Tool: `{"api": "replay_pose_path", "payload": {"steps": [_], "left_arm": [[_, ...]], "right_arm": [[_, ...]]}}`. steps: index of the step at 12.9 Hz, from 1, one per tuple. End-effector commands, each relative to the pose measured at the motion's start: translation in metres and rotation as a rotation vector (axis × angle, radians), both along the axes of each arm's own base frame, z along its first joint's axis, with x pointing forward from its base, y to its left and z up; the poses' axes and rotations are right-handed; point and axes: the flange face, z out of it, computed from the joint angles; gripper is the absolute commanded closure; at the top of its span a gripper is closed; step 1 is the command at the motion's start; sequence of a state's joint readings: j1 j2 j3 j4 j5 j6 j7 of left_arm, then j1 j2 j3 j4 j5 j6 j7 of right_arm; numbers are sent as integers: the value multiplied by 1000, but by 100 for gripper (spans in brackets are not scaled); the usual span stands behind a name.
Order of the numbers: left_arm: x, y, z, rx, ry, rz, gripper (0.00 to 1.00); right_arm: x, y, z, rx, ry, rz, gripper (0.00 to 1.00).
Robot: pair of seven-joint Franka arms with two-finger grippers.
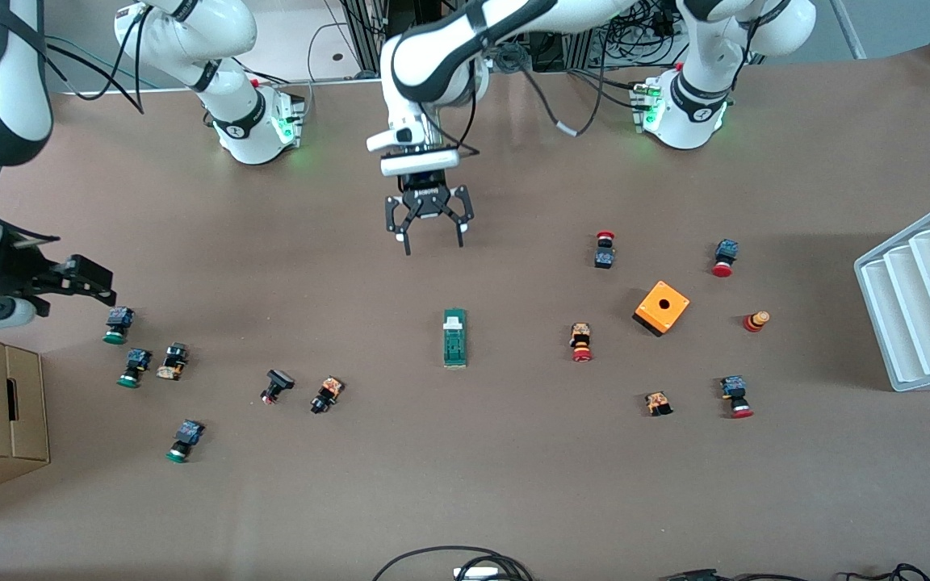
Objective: Close load switch with both arms
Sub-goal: 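Move the left gripper over the green load switch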
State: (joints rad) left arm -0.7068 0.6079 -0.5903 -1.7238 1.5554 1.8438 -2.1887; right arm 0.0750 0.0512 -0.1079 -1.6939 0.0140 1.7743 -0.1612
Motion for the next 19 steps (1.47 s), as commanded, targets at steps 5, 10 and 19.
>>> {"api": "replay_pose_path", "payload": {"steps": [5,10,19], "left_arm": [[-3,1,-88,-19,-97,-36,0],[-10,10,-137,0,-174,-19,0],[-6,20,-186,-55,-296,-37,0]], "right_arm": [[20,12,-35,61,46,43,0],[47,43,-71,174,81,-104,0],[61,160,-106,250,84,-426,0]]}}
